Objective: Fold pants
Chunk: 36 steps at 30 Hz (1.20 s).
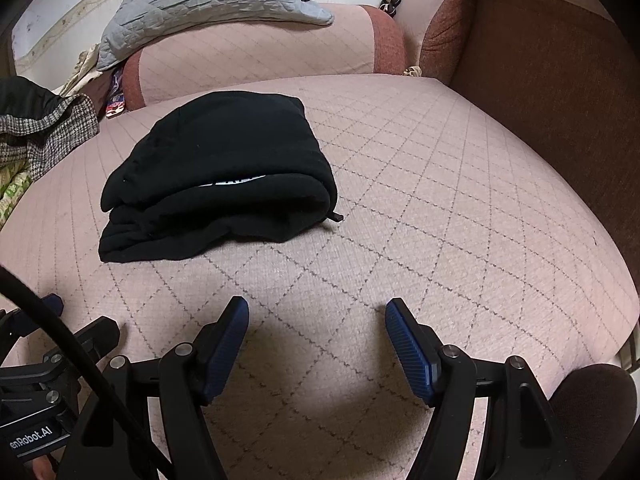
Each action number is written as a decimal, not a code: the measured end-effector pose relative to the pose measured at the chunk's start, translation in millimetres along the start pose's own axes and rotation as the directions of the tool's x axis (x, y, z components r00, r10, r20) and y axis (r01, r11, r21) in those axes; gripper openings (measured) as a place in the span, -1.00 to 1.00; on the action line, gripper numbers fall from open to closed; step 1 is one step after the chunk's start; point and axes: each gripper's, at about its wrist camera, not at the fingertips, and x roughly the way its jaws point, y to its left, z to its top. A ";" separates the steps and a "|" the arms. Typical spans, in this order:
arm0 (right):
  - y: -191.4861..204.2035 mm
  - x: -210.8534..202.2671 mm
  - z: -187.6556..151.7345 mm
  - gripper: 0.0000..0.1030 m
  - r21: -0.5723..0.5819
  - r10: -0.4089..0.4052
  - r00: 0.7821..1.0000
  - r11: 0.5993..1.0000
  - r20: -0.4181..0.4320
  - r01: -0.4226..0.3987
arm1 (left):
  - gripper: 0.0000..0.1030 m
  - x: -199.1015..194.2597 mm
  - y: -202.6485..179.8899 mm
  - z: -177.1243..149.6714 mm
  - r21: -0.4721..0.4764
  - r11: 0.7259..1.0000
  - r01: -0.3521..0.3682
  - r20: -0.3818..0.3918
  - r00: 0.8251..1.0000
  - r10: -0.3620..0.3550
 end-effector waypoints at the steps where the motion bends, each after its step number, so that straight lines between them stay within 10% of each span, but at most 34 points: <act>1: 0.9 -0.2 -0.7 0.49 -0.001 -0.001 1.000 1.000 0.001 0.001 | 0.71 0.3 0.0 0.0 0.001 1.000 -0.001 0.000 1.000 0.001; 20: -25.4 -4.8 14.6 0.54 0.076 -0.006 0.999 0.997 0.044 0.003 | 0.77 -0.6 24.5 44.6 -0.074 0.996 0.041 0.047 0.998 -0.037; 25: -43.5 -14.5 32.8 0.55 0.121 -0.019 0.997 0.993 0.078 0.009 | 0.77 19.3 39.3 83.9 -0.098 0.982 0.159 0.001 0.987 -0.159; 31: -64.6 -4.9 79.8 0.56 0.139 0.080 0.994 0.986 0.073 -0.090 | 0.77 62.6 60.2 110.9 -0.187 0.935 0.302 -0.079 0.944 -0.321; 36: -72.0 43.6 123.9 0.56 0.164 0.285 0.958 0.947 -0.030 -0.277 | 0.83 89.2 64.2 120.0 -0.270 0.840 0.472 -0.073 0.859 -0.506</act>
